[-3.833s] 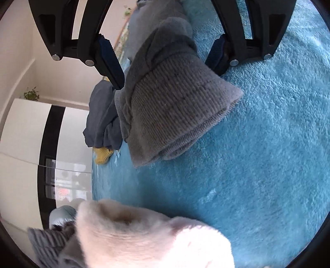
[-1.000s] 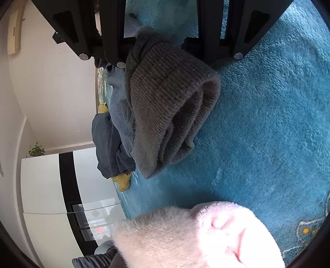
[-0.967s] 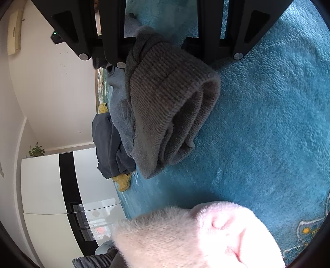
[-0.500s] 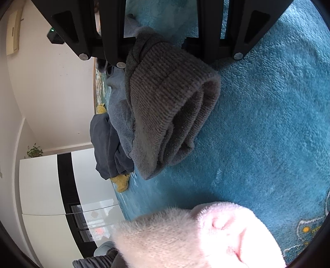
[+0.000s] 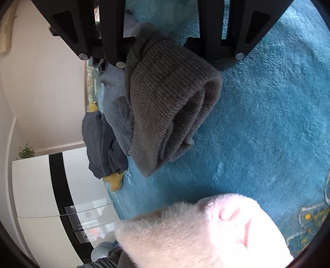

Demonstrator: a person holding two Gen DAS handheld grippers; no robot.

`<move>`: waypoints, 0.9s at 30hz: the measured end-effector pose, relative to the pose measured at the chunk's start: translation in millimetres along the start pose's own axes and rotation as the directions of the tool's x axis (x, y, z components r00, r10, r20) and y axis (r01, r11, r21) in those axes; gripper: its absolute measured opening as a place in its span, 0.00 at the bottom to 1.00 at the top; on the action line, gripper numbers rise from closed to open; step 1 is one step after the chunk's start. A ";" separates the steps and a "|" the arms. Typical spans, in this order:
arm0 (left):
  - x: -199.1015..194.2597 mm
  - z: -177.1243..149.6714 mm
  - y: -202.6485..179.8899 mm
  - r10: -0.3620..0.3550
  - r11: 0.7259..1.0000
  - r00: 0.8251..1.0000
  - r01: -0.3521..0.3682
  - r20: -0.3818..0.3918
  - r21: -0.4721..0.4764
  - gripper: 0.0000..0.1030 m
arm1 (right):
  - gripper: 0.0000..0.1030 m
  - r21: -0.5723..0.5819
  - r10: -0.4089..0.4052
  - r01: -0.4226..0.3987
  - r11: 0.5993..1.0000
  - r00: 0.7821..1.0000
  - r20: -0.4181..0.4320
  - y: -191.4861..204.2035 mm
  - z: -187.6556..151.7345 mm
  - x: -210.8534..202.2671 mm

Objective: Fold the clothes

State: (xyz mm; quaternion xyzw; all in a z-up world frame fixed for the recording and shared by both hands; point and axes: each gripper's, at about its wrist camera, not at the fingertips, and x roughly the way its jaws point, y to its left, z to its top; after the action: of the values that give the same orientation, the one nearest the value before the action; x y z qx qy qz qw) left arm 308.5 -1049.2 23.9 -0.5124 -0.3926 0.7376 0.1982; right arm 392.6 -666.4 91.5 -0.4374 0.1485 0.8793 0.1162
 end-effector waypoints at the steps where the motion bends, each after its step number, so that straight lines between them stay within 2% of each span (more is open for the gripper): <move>1: -1.8 -0.2 -3.8 0.019 1.000 1.000 -0.020 0.016 0.018 0.26 | 0.37 0.010 0.005 -0.006 1.000 1.000 0.021 -4.5 -0.1 -6.9; 3: -7.0 -0.6 -18.3 0.052 0.996 0.997 -0.056 0.053 0.076 0.23 | 0.37 0.030 0.016 -0.018 0.999 0.998 0.064 -13.5 -0.3 -20.6; 6: -20.1 0.7 -54.3 0.059 0.980 0.991 -0.080 0.117 0.182 0.22 | 0.37 0.059 0.029 -0.037 0.998 0.991 0.129 -27.0 -0.5 -41.1; 9: -31.1 -2.0 -115.2 0.026 0.940 0.985 -0.083 0.172 0.332 0.22 | 0.37 0.112 0.030 -0.050 0.992 0.983 0.180 -47.6 -2.3 -56.7; 12: -26.1 -15.1 -182.9 -0.011 0.878 0.982 -0.081 0.190 0.472 0.22 | 0.37 0.198 0.016 -0.055 0.979 0.981 0.192 -74.0 -10.3 -61.7; 15: -9.6 -35.4 -245.6 -0.035 0.800 0.982 -0.083 0.185 0.595 0.22 | 0.37 0.278 0.019 -0.075 0.958 0.980 0.200 -97.3 -22.7 -62.1; 18: 22.7 -64.1 -297.4 -0.032 0.710 0.985 -0.096 0.169 0.697 0.22 | 0.37 0.318 0.024 -0.094 0.943 0.975 0.219 -110.2 -34.9 -65.8; 20: 44.6 -88.8 -317.0 -0.004 0.657 0.988 -0.113 0.154 0.746 0.22 | 0.37 0.332 0.029 -0.108 0.937 0.971 0.235 -116.8 -41.0 -67.7; 23: 88.7 -124.7 -334.7 0.079 0.592 0.989 -0.147 0.124 0.792 0.22 | 0.37 0.336 0.033 -0.117 0.935 0.969 0.246 -122.3 -44.9 -67.9; 27: 136.7 -165.0 -343.0 0.185 0.535 0.979 -0.168 0.079 0.828 0.22 | 0.37 0.340 0.038 -0.129 0.932 0.965 0.261 -129.7 -50.2 -68.3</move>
State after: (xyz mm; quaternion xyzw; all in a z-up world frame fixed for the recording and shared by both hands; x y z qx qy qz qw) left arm 367.1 -681.9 182.7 -0.4017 0.0572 0.8466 0.3443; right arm 513.1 -569.2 97.0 -0.2883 0.3070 0.8903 0.1732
